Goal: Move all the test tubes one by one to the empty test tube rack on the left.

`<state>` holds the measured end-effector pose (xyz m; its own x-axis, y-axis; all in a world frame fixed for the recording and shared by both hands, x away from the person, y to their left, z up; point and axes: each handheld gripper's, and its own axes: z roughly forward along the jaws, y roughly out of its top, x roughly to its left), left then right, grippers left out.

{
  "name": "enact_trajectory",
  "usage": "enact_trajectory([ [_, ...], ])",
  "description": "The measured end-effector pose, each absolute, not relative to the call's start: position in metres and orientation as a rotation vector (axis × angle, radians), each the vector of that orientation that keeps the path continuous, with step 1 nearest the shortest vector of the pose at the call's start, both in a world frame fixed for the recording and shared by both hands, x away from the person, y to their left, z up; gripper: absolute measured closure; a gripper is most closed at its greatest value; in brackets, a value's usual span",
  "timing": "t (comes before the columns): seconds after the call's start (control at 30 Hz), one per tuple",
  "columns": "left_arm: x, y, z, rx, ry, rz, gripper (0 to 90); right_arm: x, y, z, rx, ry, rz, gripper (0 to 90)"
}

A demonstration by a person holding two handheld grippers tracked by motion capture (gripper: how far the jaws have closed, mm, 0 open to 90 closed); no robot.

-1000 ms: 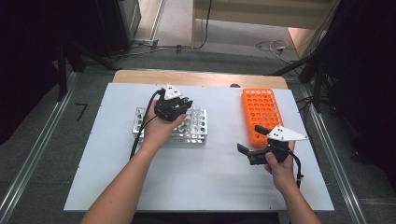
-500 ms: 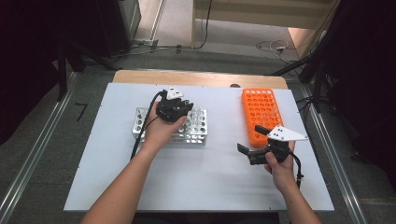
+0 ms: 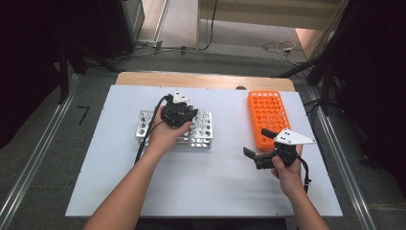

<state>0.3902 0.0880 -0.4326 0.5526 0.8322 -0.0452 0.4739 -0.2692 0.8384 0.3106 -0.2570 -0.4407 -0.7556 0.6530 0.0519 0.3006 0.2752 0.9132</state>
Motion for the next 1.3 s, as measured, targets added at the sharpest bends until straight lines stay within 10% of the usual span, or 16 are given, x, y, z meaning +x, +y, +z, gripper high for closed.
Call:
enact_trajectory([
  [1.3, 0.285, 0.113, -0.418, 1.692, 0.882, 0.473, 7.1, 0.319, -0.278, -0.439, 0.939, 2.154, 1.444, 0.0],
])
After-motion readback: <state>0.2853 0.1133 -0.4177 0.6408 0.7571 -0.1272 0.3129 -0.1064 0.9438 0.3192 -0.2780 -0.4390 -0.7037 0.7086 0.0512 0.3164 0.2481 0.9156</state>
